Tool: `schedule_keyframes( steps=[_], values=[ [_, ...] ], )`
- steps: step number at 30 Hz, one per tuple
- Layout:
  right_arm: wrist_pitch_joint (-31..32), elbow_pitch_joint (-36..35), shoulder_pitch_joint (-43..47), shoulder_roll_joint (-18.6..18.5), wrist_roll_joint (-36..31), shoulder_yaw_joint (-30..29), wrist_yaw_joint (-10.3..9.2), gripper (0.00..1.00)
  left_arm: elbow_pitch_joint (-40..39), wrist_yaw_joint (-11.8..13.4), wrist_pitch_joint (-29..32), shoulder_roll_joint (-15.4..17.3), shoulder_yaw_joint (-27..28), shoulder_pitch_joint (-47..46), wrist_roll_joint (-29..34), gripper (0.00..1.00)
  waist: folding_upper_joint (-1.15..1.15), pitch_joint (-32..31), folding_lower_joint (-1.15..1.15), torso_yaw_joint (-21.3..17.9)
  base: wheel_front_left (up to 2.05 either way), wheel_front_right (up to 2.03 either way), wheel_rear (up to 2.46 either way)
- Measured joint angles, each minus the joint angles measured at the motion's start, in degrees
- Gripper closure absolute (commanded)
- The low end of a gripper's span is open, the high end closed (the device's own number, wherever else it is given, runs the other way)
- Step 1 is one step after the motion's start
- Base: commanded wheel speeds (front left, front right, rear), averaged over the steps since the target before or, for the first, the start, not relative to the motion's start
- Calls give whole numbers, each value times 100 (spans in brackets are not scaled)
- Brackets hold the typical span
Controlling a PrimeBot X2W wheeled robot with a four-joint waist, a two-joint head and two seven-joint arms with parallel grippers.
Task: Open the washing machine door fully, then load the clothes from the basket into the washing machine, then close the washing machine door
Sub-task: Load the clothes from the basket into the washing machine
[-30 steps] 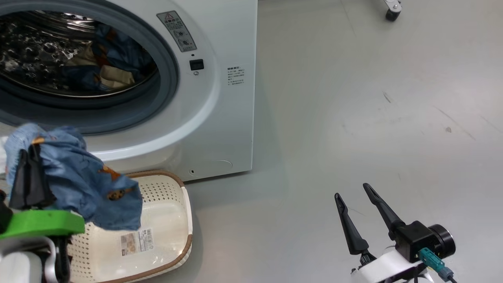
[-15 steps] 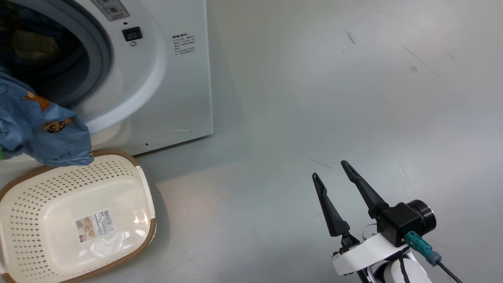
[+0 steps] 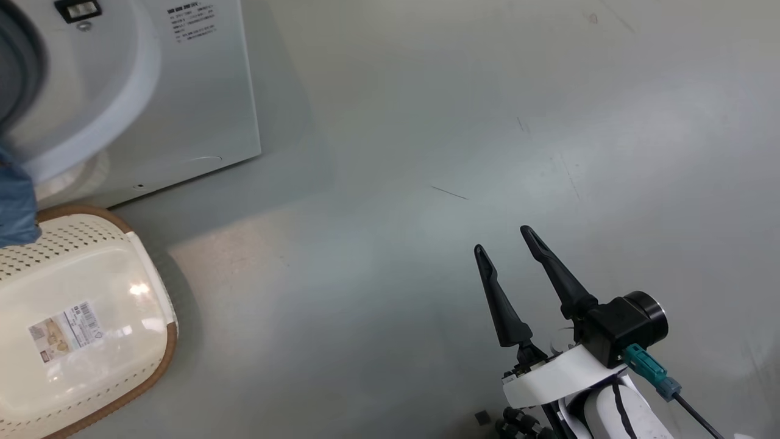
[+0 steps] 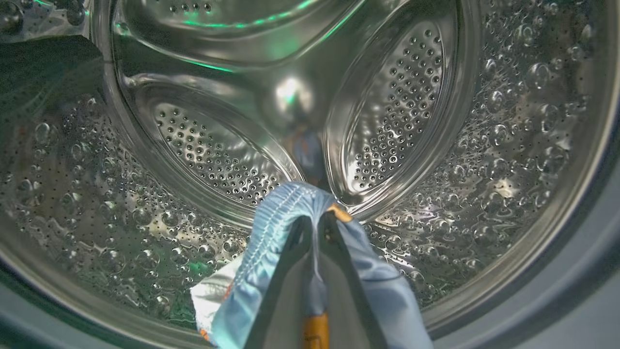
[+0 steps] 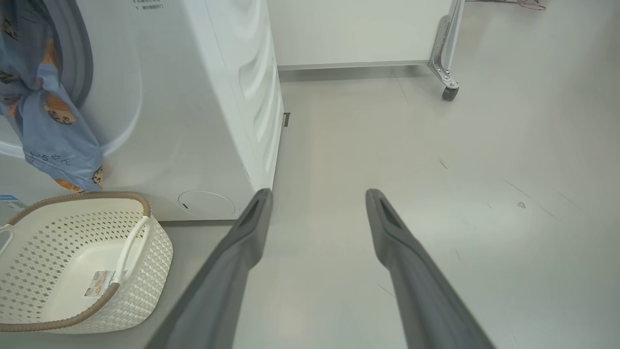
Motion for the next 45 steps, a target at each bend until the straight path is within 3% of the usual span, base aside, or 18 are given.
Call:
schedule_keyframes(
  steps=[12,28,34,35,36,37,38,39,40,45],
  values=[
    [0,-100,-8,25,5,114,-210,0,450,-144,64,494,-115,-1291,127,100,0,809,0,-192,0,0,0],
    [0,-174,-121,31,37,272,-356,0,714,-193,-724,546,-133,-2408,130,100,0,1294,0,-184,0,0,0],
    [0,-156,-152,29,78,275,-411,0,1315,-194,-531,467,-309,-2494,130,100,0,1281,0,-142,0,0,0],
    [0,-143,-165,30,78,272,-435,0,1447,-194,-524,437,-337,-2494,130,90,0,1269,0,-132,0,0,0],
    [0,-143,-165,30,78,272,-435,0,1447,-194,-524,437,-337,-2494,130,71,0,1269,0,-132,0,0,0],
    [-1,-131,-177,29,79,264,-454,0,1560,-194,-494,392,-357,-2492,130,63,0,1253,0,-120,0,0,0],
    [0,-123,-186,27,79,258,-454,0,1647,-194,-480,341,-368,-2492,131,45,0,1235,0,-107,0,0,0],
    [0,-118,-193,29,79,252,-457,0,1722,-193,-464,302,-370,-2493,130,5,0,1217,0,-90,0,0,0],
    [0,-116,-202,29,79,238,-460,0,1791,-193,-455,275,-377,-2501,129,0,0,1201,0,-72,0,0,0],
    [0,-94,-289,26,79,169,-495,0,2160,-124,-368,119,-400,-2625,126,0,0,1122,0,86,0,0,0]
  ],
)
